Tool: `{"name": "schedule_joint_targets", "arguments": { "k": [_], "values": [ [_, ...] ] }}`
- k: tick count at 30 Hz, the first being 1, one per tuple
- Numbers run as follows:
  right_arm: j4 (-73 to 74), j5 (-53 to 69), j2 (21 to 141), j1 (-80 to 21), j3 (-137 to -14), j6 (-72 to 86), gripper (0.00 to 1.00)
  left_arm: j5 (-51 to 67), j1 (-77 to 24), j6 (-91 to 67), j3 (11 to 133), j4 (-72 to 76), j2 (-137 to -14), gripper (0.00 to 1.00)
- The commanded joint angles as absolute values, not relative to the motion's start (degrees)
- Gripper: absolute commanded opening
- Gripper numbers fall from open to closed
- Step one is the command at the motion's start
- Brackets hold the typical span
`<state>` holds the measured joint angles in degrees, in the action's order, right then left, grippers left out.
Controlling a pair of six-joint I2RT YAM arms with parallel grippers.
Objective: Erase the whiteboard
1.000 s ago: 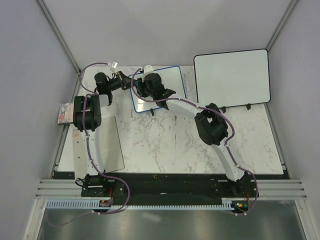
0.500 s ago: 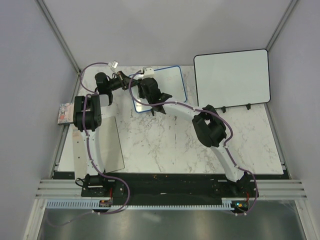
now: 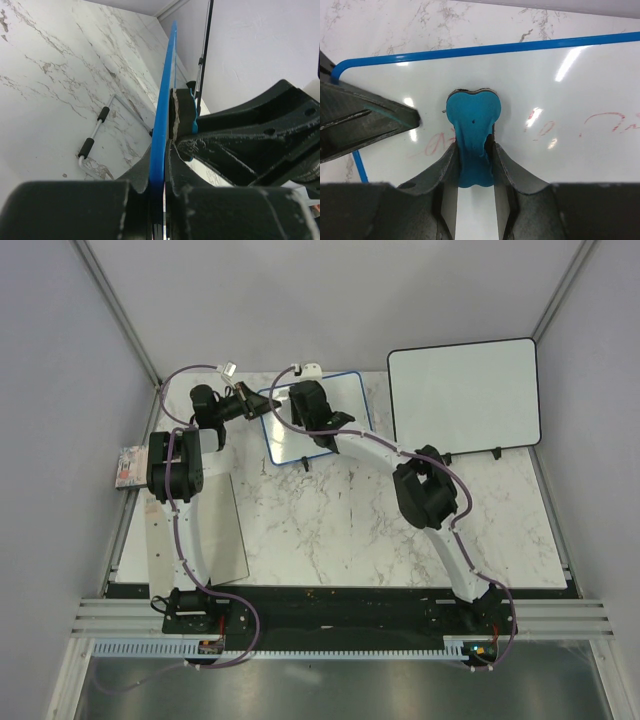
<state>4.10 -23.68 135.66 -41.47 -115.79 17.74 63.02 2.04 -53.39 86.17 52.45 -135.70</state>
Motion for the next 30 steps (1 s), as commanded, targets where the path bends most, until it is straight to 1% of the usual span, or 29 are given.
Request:
{"name": "schedule_joint_targets", "arguments": {
  "k": [1, 7, 16, 22, 30],
  "values": [
    [11.7, -25.0, 139.6, -35.8, -117.1, 16.0, 0.0, 63.5, 1.4, -41.1, 85.7, 50.8, -135.5, 0.02],
    [15.3, -23.6, 139.5, -31.7, -116.4, 14.7, 0.0, 63.5, 1.3, -40.7, 85.7, 50.4, -135.4, 0.02],
    [15.6, -24.1, 136.0, -26.3, -107.8, 15.5, 0.0, 63.5, 1.2, -40.3, 85.7, 49.8, -135.4, 0.02],
    [12.8, -24.4, 133.2, -24.5, -100.4, 17.0, 0.0, 63.5, 1.2, -40.3, 85.7, 49.8, -135.3, 0.02],
    [11.4, -23.6, 130.6, -24.3, -96.3, 17.3, 0.0, 63.5, 1.3, -40.3, 85.7, 49.9, -135.3, 0.02]
  ]
}}
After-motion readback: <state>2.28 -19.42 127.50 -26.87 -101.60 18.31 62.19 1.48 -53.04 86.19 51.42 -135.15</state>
